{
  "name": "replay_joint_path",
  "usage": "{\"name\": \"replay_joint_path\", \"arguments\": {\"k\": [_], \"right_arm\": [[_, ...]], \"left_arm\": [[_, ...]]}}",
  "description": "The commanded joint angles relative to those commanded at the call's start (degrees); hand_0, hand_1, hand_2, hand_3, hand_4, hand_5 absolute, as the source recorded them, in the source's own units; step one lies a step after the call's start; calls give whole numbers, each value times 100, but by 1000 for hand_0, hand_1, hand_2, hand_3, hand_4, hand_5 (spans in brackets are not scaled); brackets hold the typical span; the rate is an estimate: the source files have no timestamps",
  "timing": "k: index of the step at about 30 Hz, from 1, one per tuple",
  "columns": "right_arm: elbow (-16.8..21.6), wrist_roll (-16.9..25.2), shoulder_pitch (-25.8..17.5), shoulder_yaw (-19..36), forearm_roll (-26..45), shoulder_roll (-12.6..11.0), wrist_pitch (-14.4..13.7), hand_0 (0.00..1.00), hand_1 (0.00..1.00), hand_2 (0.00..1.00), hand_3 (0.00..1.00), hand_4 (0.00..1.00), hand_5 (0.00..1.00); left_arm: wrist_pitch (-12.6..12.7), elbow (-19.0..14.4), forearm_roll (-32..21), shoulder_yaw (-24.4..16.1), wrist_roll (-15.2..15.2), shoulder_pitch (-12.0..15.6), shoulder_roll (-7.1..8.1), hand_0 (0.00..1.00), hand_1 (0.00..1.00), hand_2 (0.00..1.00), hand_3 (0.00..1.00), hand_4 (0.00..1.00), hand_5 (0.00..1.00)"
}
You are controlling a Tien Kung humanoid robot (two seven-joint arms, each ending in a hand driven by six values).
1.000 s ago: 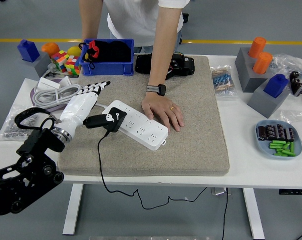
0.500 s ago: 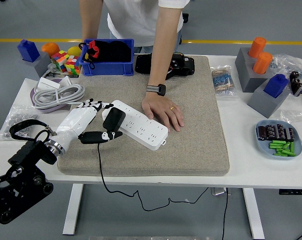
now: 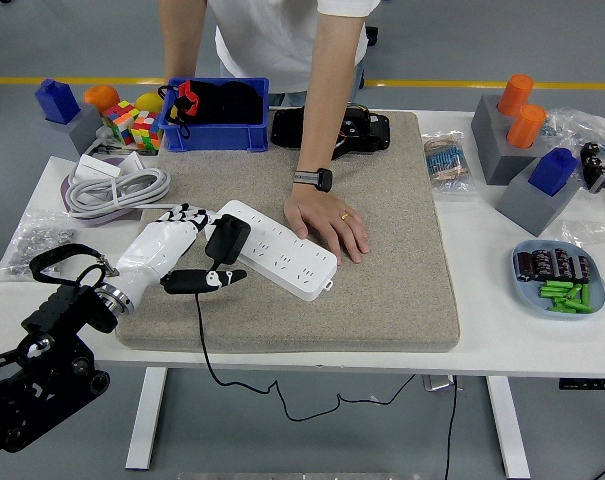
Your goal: Press the white button,pick up the black plug,place it near the board,insert it into the board
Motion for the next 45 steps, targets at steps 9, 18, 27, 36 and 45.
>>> {"name": "replay_joint_path", "arguments": {"k": [9, 18, 27, 36, 45], "right_arm": [[-4, 2, -3, 3, 4, -7, -1, 656, 656, 620, 606, 684, 462], [2, 8, -4, -12, 15, 1, -3, 656, 655, 620, 607, 685, 460], [-1, 13, -2, -19, 22, -6, -7, 656, 655, 620, 607, 685, 461], [-2, 16, 3, -21, 24, -4, -12, 656, 654, 619, 607, 685, 461], [-6, 27, -5, -24, 30, 3, -25, 656, 654, 619, 606, 685, 462]], "left_arm": [[-46, 93, 22, 162, 59, -123, -69, 991, 980, 908, 875, 958, 853], [-61, 199, 36, 334, 120, -295, -177, 992, 982, 908, 873, 959, 853], [-84, 389, 15, 538, 188, -474, -296, 998, 990, 919, 865, 955, 868], [-89, 474, 15, 665, 230, -591, -395, 998, 991, 921, 860, 955, 872], [-112, 525, -18, 702, 269, -581, -369, 998, 991, 922, 846, 956, 876]]}}
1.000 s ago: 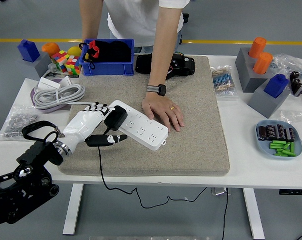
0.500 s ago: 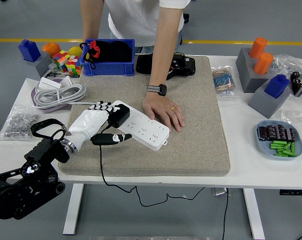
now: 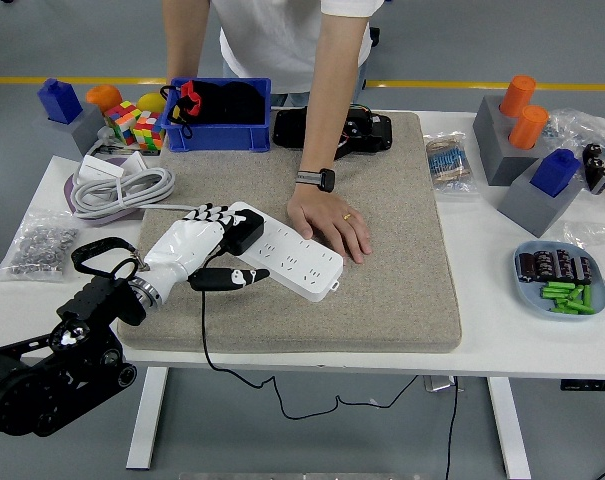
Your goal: Press the white button,pick up the black plug,place it near the board,insert it into the board
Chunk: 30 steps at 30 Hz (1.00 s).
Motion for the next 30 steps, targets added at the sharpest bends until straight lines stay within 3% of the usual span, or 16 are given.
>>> {"name": "replay_joint_path", "arguments": {"k": [16, 30], "right_arm": [[4, 8, 7, 7, 1, 2, -6, 656, 654, 617, 607, 685, 461], [1, 10, -3, -13, 1, 6, -8, 655, 653, 616, 606, 685, 462]], "left_arm": [[-47, 37, -88, -95, 42, 151, 112, 998, 987, 915, 834, 954, 880], [71, -453, -76, -868, -14, 240, 189, 998, 992, 935, 846, 953, 884]]}}
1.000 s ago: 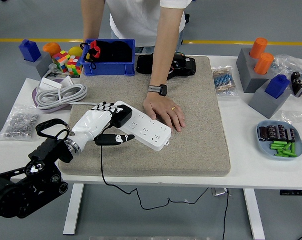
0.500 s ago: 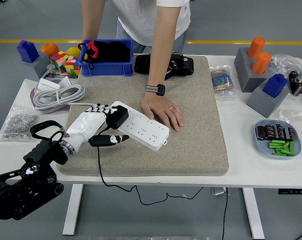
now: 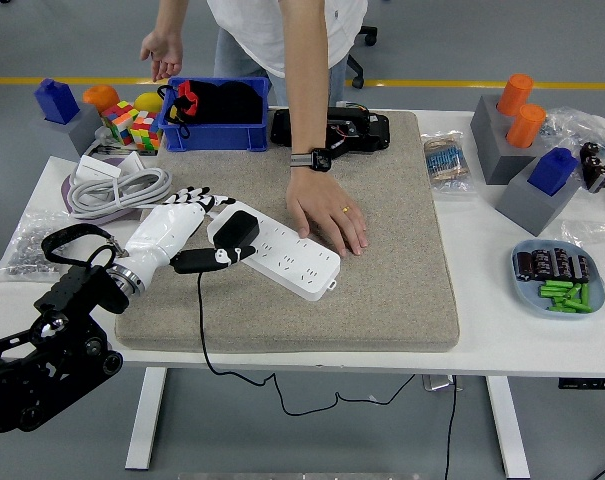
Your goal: Press the white button,pick up the black plug,place it near the board,insert it into the board
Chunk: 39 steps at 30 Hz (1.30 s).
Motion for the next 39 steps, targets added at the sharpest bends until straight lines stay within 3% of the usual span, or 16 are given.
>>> {"name": "replay_joint_path", "arguments": {"k": [20, 39], "right_arm": [[3, -5, 0, 16, -3, 6, 3, 655, 652, 616, 606, 684, 463], [6, -23, 5, 43, -16, -4, 10, 654, 653, 616, 606, 683, 463]], "left_arm": [[-15, 432, -39, -1066, 42, 200, 15, 998, 993, 939, 848, 950, 884], [-37, 625, 102, -2612, 50, 568, -134, 998, 991, 938, 841, 942, 866]]}}
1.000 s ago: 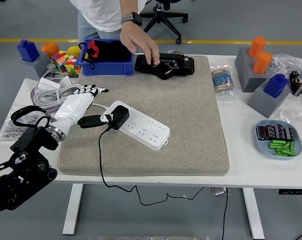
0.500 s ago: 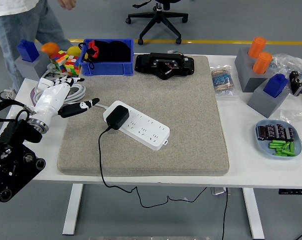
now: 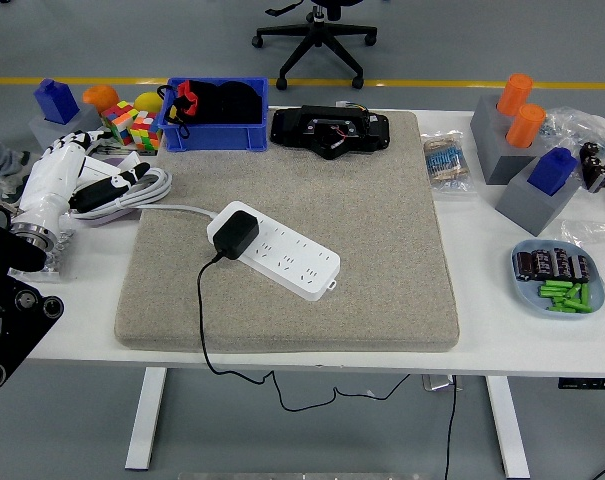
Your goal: Press the white button,pick up the black plug,place it near the board,insert it into the board
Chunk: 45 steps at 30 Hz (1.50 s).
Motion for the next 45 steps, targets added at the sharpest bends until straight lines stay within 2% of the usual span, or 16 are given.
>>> {"name": "replay_joint_path", "arguments": {"k": [21, 38, 45], "right_arm": [[11, -44, 32, 72, -35, -5, 26, 653, 654, 616, 607, 683, 463], [14, -52, 55, 132, -79, -16, 32, 653, 654, 616, 607, 683, 463], [14, -50, 63, 149, -88, -6, 32, 654, 655, 620, 607, 683, 463]], "left_arm": [[-93, -121, 90, -975, 37, 320, -174, 998, 987, 929, 834, 923, 835], [-143, -160, 108, -1388, 52, 493, -296, 998, 977, 909, 813, 913, 815], [-113, -157, 95, -1385, 3, 498, -307, 998, 971, 884, 809, 906, 797]]}}
